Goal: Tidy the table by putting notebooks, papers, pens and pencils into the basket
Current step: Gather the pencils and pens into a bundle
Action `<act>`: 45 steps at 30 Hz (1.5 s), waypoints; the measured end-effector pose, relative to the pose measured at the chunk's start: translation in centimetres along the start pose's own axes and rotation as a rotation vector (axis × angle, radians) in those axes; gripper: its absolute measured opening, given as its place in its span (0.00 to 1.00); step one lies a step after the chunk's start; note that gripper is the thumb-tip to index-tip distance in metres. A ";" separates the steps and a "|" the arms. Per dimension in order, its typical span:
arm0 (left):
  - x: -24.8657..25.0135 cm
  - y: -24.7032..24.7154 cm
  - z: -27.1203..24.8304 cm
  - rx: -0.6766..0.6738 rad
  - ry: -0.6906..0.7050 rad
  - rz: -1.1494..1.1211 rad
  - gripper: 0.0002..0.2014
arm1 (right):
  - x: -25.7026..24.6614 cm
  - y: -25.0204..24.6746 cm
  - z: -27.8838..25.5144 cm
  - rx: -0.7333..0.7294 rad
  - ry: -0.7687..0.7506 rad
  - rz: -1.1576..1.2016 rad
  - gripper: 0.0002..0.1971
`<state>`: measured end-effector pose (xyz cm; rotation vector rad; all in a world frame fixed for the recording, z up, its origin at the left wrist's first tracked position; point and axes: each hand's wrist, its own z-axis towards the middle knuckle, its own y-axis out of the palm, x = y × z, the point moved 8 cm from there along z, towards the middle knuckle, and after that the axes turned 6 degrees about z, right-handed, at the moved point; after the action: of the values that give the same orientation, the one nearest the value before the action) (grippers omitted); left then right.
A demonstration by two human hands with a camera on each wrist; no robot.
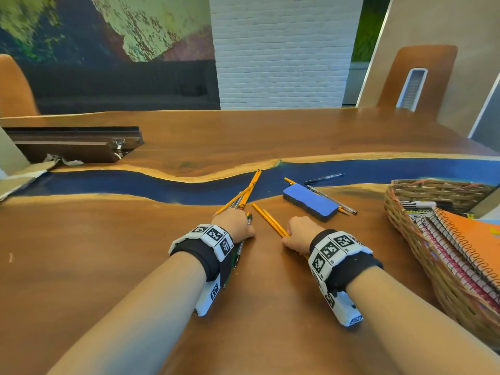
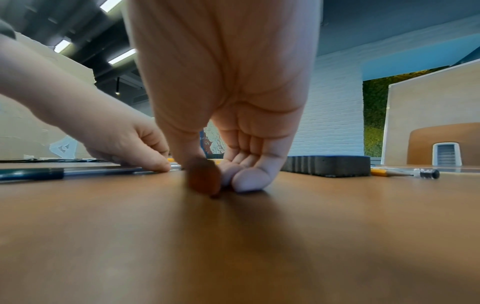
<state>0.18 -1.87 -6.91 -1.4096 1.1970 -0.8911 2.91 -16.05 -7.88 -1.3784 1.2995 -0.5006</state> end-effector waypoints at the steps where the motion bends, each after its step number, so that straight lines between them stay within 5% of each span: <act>1: 0.1 0.0 0.2 -0.001 0.002 0.005 0.19 | 0.1 -0.1 0.0 0.014 0.013 -0.009 0.14; 14: 0.6 -0.2 1.8 0.038 0.055 -0.002 0.19 | 1.2 -1.4 0.4 0.154 0.090 0.049 0.15; 20: 0.5 -2.8 1.3 0.311 0.014 -0.124 0.18 | 1.3 -1.4 -0.1 0.130 0.133 0.060 0.07; 25: 2.0 -4.8 0.9 0.477 0.125 -0.145 0.15 | 1.9 -1.3 0.0 0.176 0.231 0.222 0.19; 30: 3.0 -1.9 2.5 0.203 0.222 0.048 0.15 | 0.5 -1.8 -0.5 0.259 0.135 0.372 0.19; 32: 2.7 -1.5 2.8 0.160 0.208 0.031 0.17 | -0.6 -1.6 -1.0 0.197 0.061 0.023 0.18; 36: 1.9 -2.6 2.9 0.279 0.131 -0.035 0.19 | 0.6 -3.1 -0.2 0.348 0.098 0.421 0.18; 42: -0.7 -3.8 4.4 0.388 -0.048 -0.004 0.11 | 0.4 -3.5 1.2 0.341 0.063 0.390 0.11; 45: -1.7 -3.3 5.6 0.292 -0.130 0.002 0.11 | 0.5 -3.8 1.9 0.349 0.051 0.419 0.10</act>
<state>5.74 1.03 -4.59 -1.2101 0.9290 -0.9180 6.27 -16.56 -5.21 -0.7832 1.4183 -0.4482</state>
